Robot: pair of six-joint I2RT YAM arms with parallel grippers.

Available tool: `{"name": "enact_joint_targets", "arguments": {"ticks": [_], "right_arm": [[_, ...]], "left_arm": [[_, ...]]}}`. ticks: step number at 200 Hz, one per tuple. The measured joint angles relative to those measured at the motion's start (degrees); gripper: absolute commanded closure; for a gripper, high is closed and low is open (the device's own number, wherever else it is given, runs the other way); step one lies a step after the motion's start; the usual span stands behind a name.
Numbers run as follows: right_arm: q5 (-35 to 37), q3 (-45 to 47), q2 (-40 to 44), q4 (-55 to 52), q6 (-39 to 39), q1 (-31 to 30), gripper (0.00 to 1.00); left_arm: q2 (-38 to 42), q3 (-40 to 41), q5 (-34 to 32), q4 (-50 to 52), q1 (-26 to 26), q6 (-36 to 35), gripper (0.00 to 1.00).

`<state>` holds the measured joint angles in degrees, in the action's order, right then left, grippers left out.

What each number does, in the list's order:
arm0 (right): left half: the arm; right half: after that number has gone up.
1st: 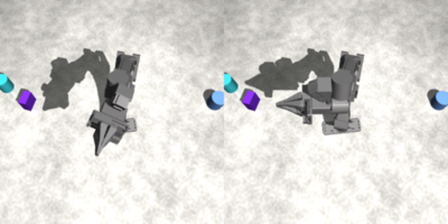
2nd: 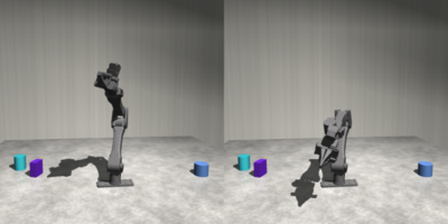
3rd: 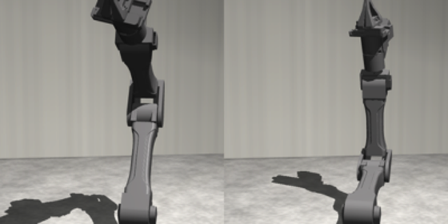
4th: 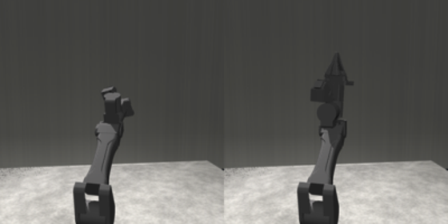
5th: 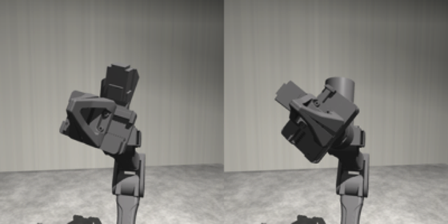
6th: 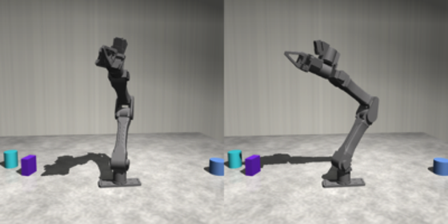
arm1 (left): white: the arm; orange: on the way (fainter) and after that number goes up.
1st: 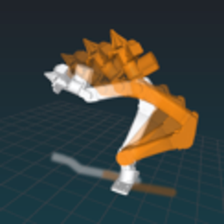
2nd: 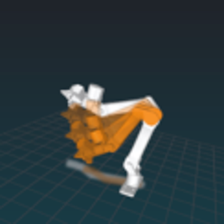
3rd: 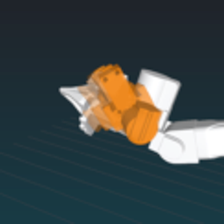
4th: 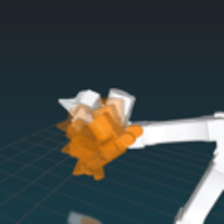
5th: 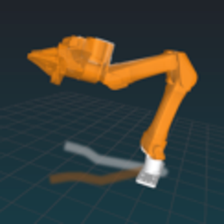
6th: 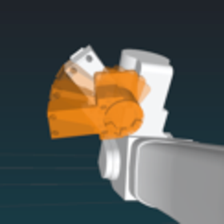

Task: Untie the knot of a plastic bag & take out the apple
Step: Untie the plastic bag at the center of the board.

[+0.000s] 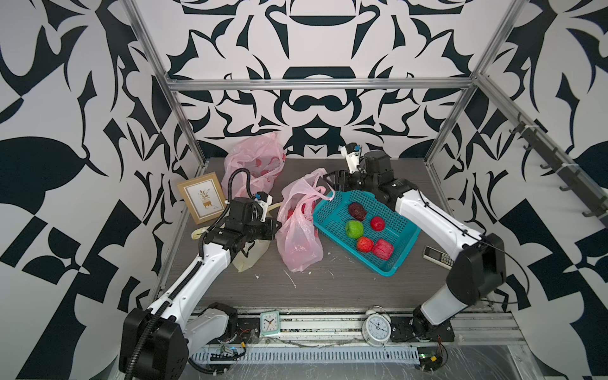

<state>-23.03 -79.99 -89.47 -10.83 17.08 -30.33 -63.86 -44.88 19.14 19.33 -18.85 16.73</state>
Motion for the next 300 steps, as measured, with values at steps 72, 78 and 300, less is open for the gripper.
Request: {"name": "enact_joint_targets", "arguments": {"ticks": [72, 78, 300], "right_arm": [[6.38, 5.57, 2.69, -1.97, -1.79, -17.77, 0.29], [7.85, 5.62, 1.95, -2.21, -1.75, -17.86, 0.30], [-3.13, 20.59, 7.74, -3.63, -16.33, -26.38, 0.76]], "left_arm": [[-1.05, -0.74, 0.17, -0.15, 0.00, 0.26, 1.00], [-1.05, -0.85, 0.15, -0.15, 0.00, 0.26, 1.00], [-8.55, -4.02, 4.76, -6.47, 6.01, 2.40, 1.00]]}}
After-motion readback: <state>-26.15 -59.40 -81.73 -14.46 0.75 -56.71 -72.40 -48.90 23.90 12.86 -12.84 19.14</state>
